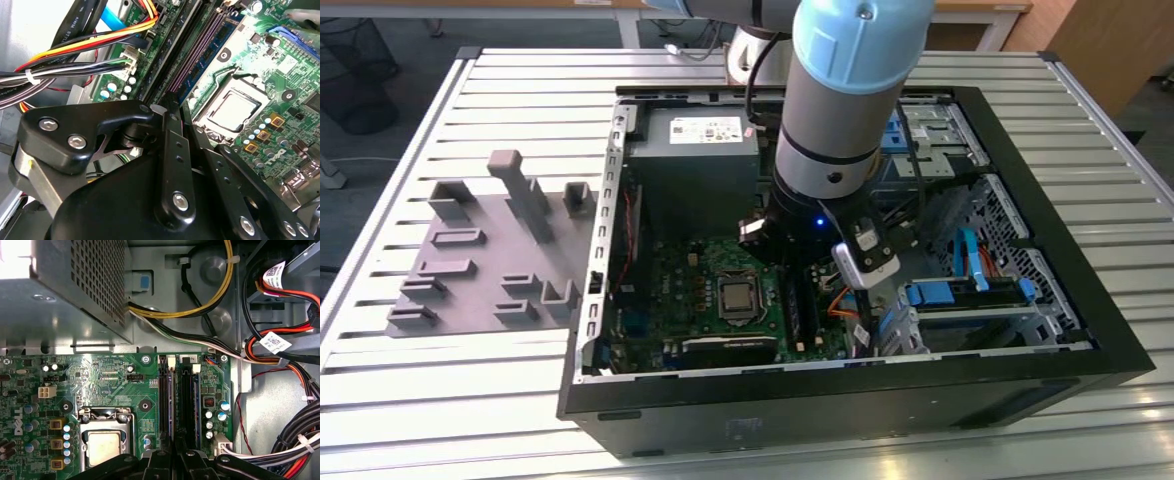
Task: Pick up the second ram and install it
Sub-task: 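Insert the second ram into the second slot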
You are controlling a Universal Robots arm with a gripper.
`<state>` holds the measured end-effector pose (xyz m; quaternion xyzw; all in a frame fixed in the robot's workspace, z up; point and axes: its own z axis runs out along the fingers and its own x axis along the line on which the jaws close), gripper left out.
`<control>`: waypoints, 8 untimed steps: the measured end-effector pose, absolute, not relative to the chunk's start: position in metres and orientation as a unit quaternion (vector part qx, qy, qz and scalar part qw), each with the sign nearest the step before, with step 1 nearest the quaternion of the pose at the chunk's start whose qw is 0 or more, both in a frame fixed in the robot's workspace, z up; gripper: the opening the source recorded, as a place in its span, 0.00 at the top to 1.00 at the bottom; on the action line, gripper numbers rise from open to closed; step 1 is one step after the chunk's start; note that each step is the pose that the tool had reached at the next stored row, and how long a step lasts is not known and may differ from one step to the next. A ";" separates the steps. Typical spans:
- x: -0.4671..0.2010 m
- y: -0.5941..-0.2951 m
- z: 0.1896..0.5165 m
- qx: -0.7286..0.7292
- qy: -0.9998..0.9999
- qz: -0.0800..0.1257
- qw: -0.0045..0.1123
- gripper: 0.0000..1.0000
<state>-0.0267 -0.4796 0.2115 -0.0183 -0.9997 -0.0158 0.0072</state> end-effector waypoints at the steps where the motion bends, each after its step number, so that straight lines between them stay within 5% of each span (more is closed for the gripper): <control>1: -0.027 -0.480 0.212 -0.018 -1.000 -0.016 0.007 0.86; 8: -0.027 -0.480 0.214 -0.018 -1.000 -0.016 0.007 0.86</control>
